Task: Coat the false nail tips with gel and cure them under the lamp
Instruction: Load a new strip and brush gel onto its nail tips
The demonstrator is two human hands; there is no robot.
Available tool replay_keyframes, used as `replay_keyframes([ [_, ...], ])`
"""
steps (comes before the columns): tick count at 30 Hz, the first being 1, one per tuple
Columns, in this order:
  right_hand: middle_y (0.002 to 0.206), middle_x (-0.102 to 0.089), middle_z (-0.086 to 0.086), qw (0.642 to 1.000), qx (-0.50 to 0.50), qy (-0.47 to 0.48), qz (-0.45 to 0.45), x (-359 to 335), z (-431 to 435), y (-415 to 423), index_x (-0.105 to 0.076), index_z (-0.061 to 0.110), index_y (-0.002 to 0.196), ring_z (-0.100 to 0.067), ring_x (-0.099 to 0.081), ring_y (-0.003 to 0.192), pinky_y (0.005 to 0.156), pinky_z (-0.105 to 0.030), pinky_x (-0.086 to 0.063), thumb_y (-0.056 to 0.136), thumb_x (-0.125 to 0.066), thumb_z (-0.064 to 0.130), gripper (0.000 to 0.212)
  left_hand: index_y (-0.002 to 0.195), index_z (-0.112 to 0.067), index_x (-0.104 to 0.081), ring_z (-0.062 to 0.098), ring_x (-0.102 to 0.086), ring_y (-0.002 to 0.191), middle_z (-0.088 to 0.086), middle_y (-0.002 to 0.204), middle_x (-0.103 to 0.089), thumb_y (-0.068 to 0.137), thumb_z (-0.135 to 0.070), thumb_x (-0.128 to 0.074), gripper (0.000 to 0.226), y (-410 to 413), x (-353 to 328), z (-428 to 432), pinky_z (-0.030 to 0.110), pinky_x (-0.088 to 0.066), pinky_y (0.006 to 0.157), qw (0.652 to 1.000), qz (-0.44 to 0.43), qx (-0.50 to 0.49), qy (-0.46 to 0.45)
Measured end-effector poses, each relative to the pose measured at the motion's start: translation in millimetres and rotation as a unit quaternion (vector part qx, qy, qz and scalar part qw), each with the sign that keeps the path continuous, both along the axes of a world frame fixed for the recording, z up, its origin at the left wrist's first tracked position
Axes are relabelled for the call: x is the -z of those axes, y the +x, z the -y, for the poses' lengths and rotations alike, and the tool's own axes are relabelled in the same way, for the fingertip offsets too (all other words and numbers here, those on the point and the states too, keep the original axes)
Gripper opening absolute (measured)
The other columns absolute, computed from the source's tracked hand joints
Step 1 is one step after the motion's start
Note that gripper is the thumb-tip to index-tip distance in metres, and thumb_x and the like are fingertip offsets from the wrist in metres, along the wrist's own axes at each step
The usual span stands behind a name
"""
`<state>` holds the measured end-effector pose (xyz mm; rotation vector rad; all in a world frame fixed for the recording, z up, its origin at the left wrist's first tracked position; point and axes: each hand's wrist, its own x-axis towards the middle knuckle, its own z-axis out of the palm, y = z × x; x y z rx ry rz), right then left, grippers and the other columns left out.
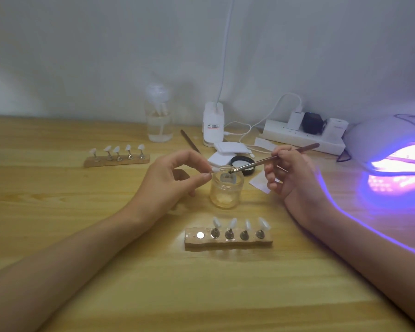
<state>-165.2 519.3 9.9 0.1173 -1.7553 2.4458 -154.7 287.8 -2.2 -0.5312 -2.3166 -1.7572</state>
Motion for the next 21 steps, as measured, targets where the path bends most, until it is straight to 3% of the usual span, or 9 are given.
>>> replay_keyframes([
  [4,0.061,-0.06,-0.001,1.0,-0.003,0.003,-0.019,1.5,1.4,2.8,-0.054,0.015,0.086,-0.01,-0.053,0.051,0.043,-0.018,-0.041,0.1,-0.051,0.012,0.014,0.082,-0.017,-0.069,0.004,-0.054,0.05,-0.018,0.075,-0.067,0.083,-0.01,-0.076,0.01,1.3,-1.4,-1.5,0.007,-0.036,0.044,1.0,-0.009,0.009,0.012],
  [9,0.063,-0.063,-0.002,1.0,-0.018,-0.016,-0.015,2.2,5.3,4.6,-0.051,0.018,0.084,-0.01,-0.057,0.052,0.047,-0.018,-0.046,0.101,-0.049,0.012,0.017,0.085,-0.009,-0.069,-0.001,-0.044,0.04,-0.023,0.054,-0.059,0.086,-0.004,-0.072,0.006,4.2,-0.5,-1.7,0.004,-0.032,0.041,1.0,-0.022,0.018,0.014],
  [15,0.065,-0.064,-0.002,0.999,-0.034,-0.008,-0.027,4.8,6.6,3.2,-0.051,0.018,0.085,-0.011,-0.058,0.054,0.048,-0.018,-0.047,0.101,-0.05,0.013,0.016,0.084,-0.012,-0.069,0.006,-0.042,0.046,-0.021,0.061,-0.062,0.085,-0.006,-0.073,0.008,2.6,-0.4,-0.6,0.007,-0.033,0.045,1.0,-0.02,0.019,0.011],
  [21,0.065,-0.065,-0.004,0.999,-0.018,0.009,-0.038,8.7,5.1,0.6,-0.053,0.016,0.086,-0.013,-0.059,0.054,0.049,-0.02,-0.048,0.099,-0.054,0.012,0.014,0.084,-0.014,-0.067,0.004,-0.034,0.044,-0.026,0.055,-0.058,0.088,-0.006,-0.07,0.01,3.3,-0.9,-0.4,0.01,-0.029,0.044,0.999,-0.044,0.025,-0.012],
])
